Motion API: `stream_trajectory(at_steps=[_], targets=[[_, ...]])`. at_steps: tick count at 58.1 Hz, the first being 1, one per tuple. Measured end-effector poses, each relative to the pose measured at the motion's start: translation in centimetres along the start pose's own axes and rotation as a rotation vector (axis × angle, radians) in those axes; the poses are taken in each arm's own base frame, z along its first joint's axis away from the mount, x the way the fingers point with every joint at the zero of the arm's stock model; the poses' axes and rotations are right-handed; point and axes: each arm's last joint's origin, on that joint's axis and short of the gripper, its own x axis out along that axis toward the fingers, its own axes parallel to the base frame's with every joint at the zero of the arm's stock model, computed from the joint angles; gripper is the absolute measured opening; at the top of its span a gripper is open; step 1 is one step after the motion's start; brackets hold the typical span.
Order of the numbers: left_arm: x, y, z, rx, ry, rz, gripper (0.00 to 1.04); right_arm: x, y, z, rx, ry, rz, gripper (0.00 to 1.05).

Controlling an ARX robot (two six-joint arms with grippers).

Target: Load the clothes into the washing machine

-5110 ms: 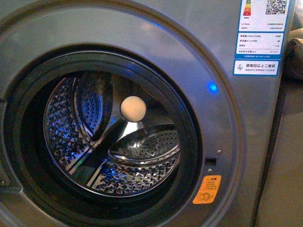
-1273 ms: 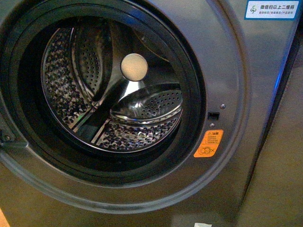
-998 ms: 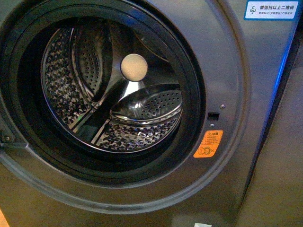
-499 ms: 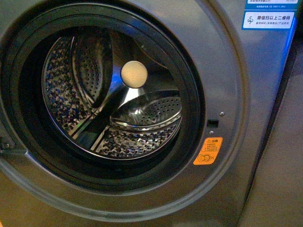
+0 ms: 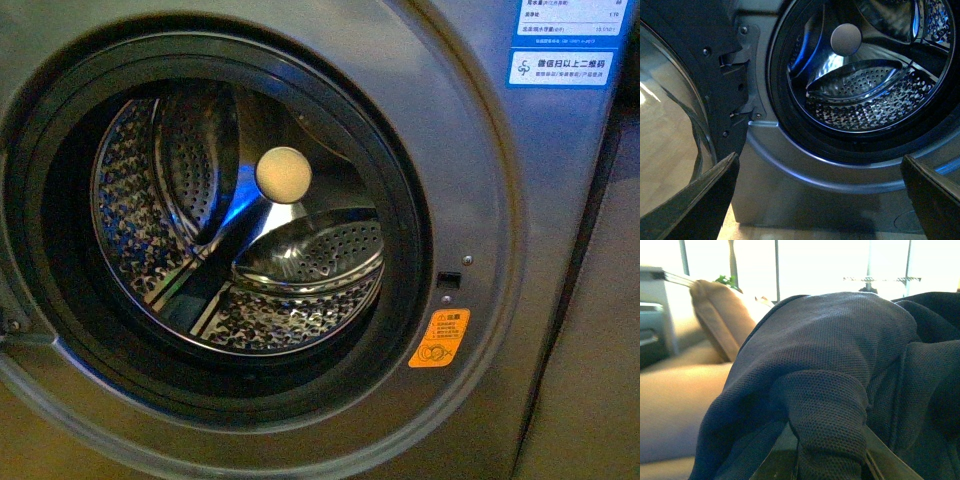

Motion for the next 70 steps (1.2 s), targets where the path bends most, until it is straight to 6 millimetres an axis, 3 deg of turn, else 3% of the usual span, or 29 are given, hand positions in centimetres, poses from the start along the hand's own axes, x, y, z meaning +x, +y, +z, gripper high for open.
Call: stream_trajectory(at_steps=[14, 24, 31, 47, 55, 70], targets=[[0.0, 0.0, 0.0, 0.000, 0.000, 0.000, 0.98, 0.8, 12.8, 8.3, 0.087, -0.145, 0.365, 0.16], [0.0, 0.0, 0.0, 0.000, 0.000, 0.000, 0.98, 0.4, 18.6, 11.8, 0.187, -0.165, 0.506, 0.16], [0.0, 0.0, 0.0, 0.000, 0.000, 0.000, 0.98, -0.1, 23.1, 13.1, 0.254, -0.131, 0.597, 0.16], [0.0, 0.0, 0.0, 0.000, 0.000, 0.000, 0.98, -0.3, 32.9, 12.9, 0.312, -0.039, 0.824, 0.16], [0.0, 0.0, 0.0, 0.000, 0.000, 0.000, 0.98, -0.4, 34.9, 13.5, 0.329, -0.036, 0.876, 0.16], [0.0, 0.0, 0.0, 0.000, 0.000, 0.000, 0.98, -0.1, 35.1, 14.5, 0.340, -0.059, 0.837, 0.16]])
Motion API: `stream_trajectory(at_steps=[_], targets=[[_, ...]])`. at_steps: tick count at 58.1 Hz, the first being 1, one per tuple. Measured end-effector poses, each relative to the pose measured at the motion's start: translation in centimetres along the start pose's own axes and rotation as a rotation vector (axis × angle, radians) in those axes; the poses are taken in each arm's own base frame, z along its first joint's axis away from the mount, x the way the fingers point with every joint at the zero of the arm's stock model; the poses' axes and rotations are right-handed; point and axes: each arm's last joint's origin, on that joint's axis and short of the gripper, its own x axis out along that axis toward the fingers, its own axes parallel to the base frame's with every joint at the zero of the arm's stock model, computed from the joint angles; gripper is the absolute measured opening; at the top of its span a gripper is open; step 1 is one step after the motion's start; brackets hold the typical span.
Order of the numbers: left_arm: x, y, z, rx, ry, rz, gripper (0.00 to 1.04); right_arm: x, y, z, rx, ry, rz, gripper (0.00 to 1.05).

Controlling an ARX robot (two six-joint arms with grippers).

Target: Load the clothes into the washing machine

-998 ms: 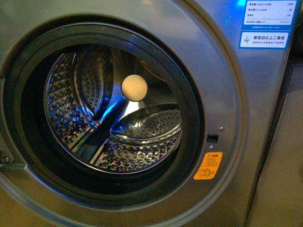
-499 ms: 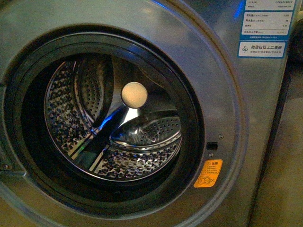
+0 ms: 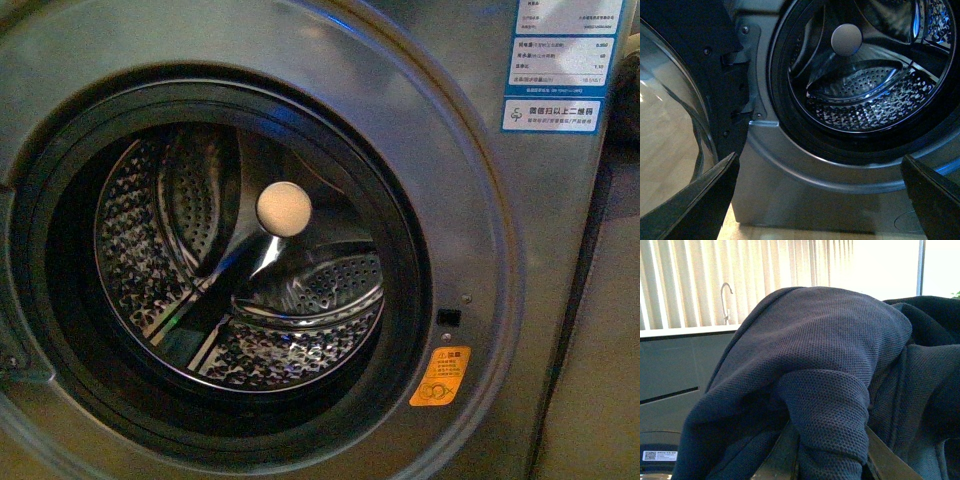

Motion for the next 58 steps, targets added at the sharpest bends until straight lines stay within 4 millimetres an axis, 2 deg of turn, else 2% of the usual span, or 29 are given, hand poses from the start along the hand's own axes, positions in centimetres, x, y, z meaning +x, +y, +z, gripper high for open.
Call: stream_trajectory(at_steps=[26, 33, 36, 41, 48, 49, 53, 58], targets=[[0.0, 0.0, 0.0, 0.000, 0.000, 0.000, 0.98, 0.1, 0.0, -0.1, 0.001, 0.005, 0.001, 0.16], [0.4, 0.3, 0.6, -0.101, -0.025, -0.189, 0.98, 0.1, 0.0, -0.1, 0.001, 0.004, 0.000, 0.16], [0.7, 0.6, 1.0, -0.122, -0.032, -0.219, 0.98, 0.1, 0.0, -0.1, 0.001, 0.005, 0.002, 0.16], [1.4, 1.4, 3.5, -0.171, -0.077, -0.258, 0.98, 0.1, 0.0, -0.1, 0.001, 0.004, 0.000, 0.16], [2.4, 2.3, 9.1, -0.190, -0.208, -0.296, 0.98, 0.1, 0.0, -0.1, 0.002, 0.005, 0.000, 0.16], [2.5, 2.3, 9.5, -0.188, -0.221, -0.298, 0.98, 0.1, 0.0, -0.1, 0.002, 0.005, 0.000, 0.16], [3.1, 2.2, 13.5, -0.175, -0.305, -0.304, 0.98, 0.1, 0.0, -0.1, 0.002, 0.005, 0.000, 0.16], [3.5, 1.6, 16.0, -0.176, -0.341, -0.319, 0.98, 0.1, 0.0, -0.1, 0.002, 0.005, 0.000, 0.16]])
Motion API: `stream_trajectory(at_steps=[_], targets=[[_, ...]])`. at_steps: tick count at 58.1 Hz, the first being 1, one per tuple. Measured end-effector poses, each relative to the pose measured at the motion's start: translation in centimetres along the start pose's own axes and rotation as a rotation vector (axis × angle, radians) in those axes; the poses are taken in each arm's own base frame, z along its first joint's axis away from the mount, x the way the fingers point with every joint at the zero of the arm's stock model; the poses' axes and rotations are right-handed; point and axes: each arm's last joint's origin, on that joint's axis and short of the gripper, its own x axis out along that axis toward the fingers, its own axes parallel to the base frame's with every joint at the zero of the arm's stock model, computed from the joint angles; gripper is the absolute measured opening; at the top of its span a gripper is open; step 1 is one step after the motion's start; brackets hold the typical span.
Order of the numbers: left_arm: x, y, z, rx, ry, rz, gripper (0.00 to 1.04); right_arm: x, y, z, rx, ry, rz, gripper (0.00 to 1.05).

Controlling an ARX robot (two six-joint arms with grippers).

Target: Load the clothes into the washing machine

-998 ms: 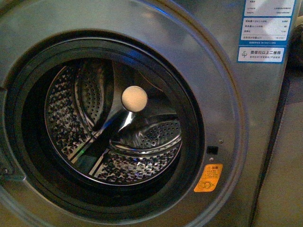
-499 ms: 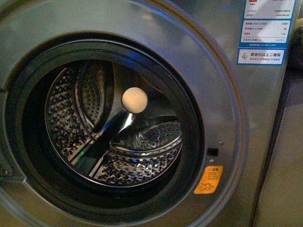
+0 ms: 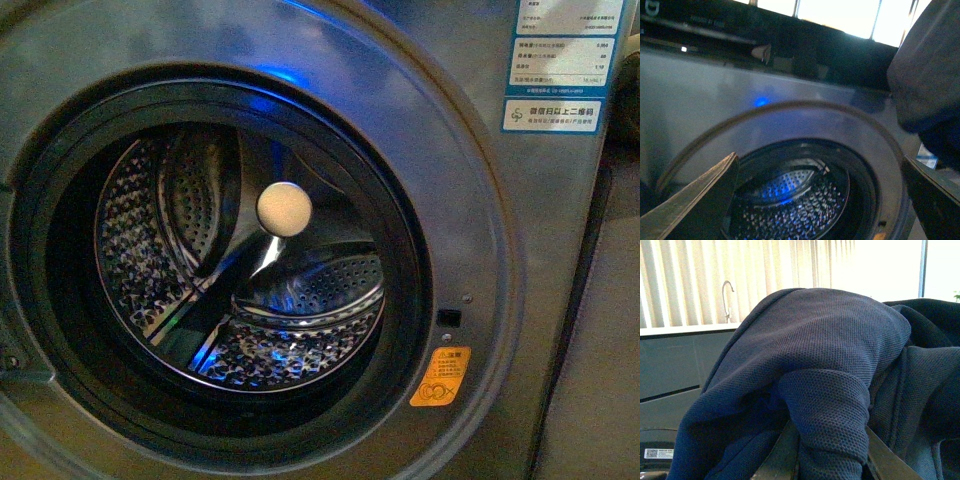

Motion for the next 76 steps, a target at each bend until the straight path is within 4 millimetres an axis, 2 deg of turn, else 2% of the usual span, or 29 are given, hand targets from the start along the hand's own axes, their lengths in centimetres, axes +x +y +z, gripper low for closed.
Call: stream_trajectory(at_steps=[5, 9, 12, 13, 19, 33, 42, 64, 76], targets=[[1.2, -1.2, 1.8, -0.008, -0.014, -0.040, 0.98, 0.0, 0.0, 0.0, 0.000, 0.000, 0.000, 0.16], [2.0, -2.5, 2.9, -0.015, -0.026, -0.084, 0.93, 0.0, 0.0, 0.0, 0.000, 0.000, 0.000, 0.16], [2.4, -3.3, 3.5, -0.017, -0.033, -0.110, 0.96, 0.0, 0.0, 0.0, 0.000, 0.000, 0.000, 0.16], [2.6, -3.9, 3.8, -0.020, -0.037, -0.138, 1.00, 0.0, 0.0, 0.0, 0.000, 0.000, 0.000, 0.16], [3.4, -6.0, 4.6, -0.025, -0.050, -0.208, 0.98, 0.0, 0.0, 0.0, 0.000, 0.000, 0.000, 0.16], [4.9, -9.9, 4.4, -0.043, -0.024, -0.366, 0.98, 0.0, 0.0, 0.0, 0.000, 0.000, 0.000, 0.16], [6.6, -12.2, 4.0, -0.026, -0.005, -0.445, 0.98, 0.0, 0.0, 0.0, 0.000, 0.000, 0.000, 0.16], [10.5, -15.2, 4.1, 0.011, -0.011, -0.447, 0.98, 0.0, 0.0, 0.0, 0.000, 0.000, -0.004, 0.16], [11.7, -16.8, 3.3, 0.018, -0.006, -0.422, 0.98, 0.0, 0.0, 0.0, 0.000, -0.001, -0.005, 0.16]])
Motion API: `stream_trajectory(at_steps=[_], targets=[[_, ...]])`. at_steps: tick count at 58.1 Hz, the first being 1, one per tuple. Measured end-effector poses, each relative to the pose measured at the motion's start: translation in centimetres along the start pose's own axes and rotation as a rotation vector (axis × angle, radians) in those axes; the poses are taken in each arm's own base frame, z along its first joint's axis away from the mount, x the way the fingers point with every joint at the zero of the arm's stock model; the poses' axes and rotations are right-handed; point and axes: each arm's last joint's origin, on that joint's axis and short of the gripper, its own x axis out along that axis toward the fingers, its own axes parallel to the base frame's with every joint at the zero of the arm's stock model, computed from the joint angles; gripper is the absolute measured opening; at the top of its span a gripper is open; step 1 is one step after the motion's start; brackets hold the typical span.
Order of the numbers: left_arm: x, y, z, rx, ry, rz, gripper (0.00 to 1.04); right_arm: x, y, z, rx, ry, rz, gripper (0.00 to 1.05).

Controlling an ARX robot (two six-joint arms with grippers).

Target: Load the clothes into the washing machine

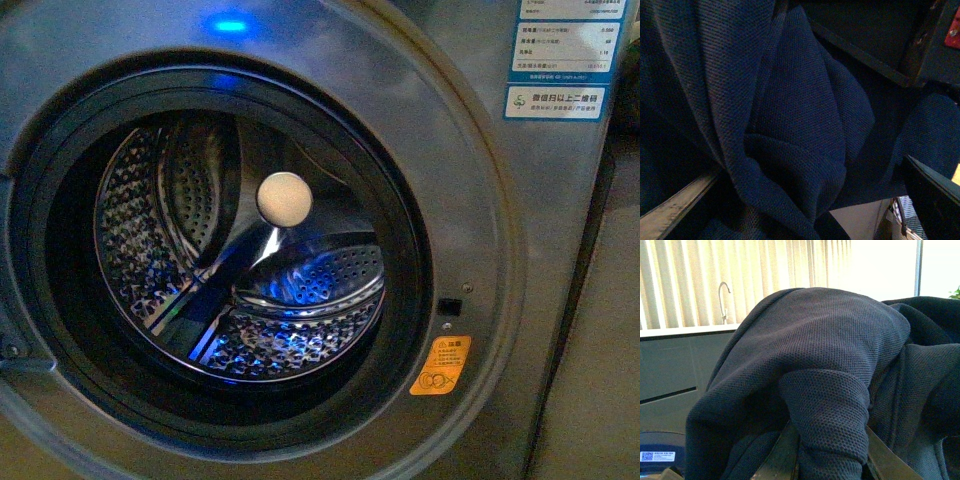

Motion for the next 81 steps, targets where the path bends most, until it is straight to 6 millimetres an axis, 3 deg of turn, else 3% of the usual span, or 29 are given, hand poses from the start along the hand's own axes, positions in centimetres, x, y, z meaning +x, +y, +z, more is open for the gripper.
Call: stream_trajectory(at_steps=[22, 50, 55, 81], targets=[[3.1, -0.8, -0.5, -0.042, -0.068, 0.151, 0.98, 0.0, 0.0, 0.0, -0.003, -0.001, -0.007, 0.16], [5.4, -1.1, -0.7, -0.038, -0.153, 0.307, 0.98, 0.0, 0.0, 0.4, -0.006, -0.012, -0.011, 0.16], [5.5, -0.8, -0.8, -0.035, -0.151, 0.356, 0.88, 0.0, 0.0, 0.3, -0.005, -0.011, -0.011, 0.16], [5.1, 4.9, -1.3, -0.031, -0.169, 0.587, 0.23, -0.1, 0.1, 0.5, -0.006, -0.014, 0.002, 0.79]])
